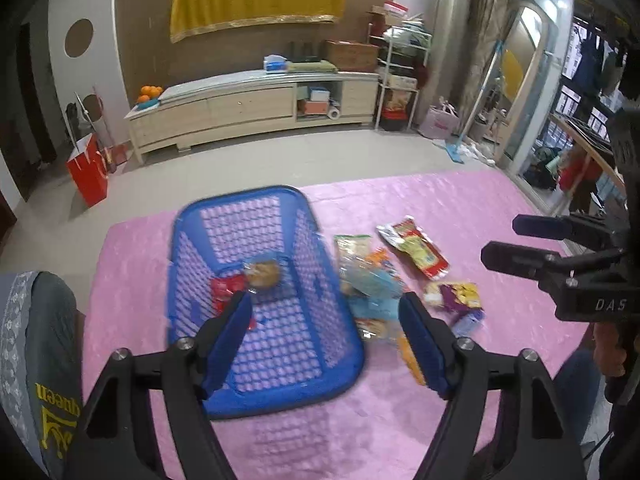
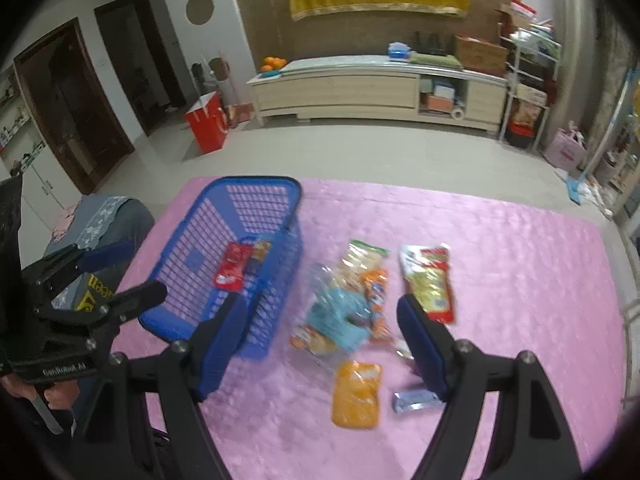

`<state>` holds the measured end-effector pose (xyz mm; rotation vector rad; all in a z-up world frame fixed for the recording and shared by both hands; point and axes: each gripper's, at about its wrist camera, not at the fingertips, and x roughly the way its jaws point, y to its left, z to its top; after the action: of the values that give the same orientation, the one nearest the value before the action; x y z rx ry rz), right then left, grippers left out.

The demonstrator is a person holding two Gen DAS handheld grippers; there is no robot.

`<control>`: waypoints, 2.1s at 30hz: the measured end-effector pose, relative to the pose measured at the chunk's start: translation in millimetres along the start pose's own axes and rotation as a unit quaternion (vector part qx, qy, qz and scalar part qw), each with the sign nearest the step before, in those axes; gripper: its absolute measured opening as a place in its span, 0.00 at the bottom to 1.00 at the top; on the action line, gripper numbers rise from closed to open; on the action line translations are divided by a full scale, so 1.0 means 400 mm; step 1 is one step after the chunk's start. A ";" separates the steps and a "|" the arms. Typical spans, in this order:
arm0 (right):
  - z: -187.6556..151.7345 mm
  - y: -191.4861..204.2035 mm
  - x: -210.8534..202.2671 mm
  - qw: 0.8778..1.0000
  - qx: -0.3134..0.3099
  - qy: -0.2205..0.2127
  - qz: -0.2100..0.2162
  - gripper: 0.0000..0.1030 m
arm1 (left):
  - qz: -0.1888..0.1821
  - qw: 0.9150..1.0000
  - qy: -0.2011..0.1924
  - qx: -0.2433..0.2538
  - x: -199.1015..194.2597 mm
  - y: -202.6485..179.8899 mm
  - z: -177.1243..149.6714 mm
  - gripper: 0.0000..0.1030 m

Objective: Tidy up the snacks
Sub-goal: 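Withdraw both grippers from the basket back toward the snack pile, then grasp the yellow sauce packet with left gripper while right grasps the Doublemint gum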

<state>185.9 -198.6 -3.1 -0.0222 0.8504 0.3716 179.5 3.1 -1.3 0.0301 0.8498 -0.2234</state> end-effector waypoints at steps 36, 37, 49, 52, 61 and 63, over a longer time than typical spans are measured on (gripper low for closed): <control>-0.320 -0.332 0.200 0.993 0.048 0.098 -0.034 0.79 | -0.023 0.976 0.207 -0.063 0.490 -0.281 -0.228 0.74; -0.321 -0.338 0.205 0.993 0.051 0.099 -0.033 0.79 | -0.024 0.975 0.212 -0.064 0.505 -0.280 -0.231 0.74; -0.320 -0.385 0.245 0.991 0.073 0.109 -0.030 0.79 | 0.042 0.975 0.216 -0.029 0.571 -0.335 -0.214 0.75; -0.324 -0.391 0.249 0.990 0.076 0.111 -0.030 0.79 | 0.048 0.973 0.221 -0.036 0.578 -0.352 -0.211 0.75; -0.339 -0.406 0.224 0.989 0.087 0.110 -0.037 0.79 | 0.045 0.971 0.229 -0.046 0.588 -0.393 -0.201 0.75; -0.340 -0.404 0.218 0.990 0.085 0.110 -0.038 0.79 | 0.047 0.971 0.229 -0.050 0.582 -0.413 -0.205 0.75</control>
<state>192.5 -345.3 -178.3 0.0642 1.0941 0.2256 232.8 -191.3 -219.4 0.0291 1.3165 -0.0830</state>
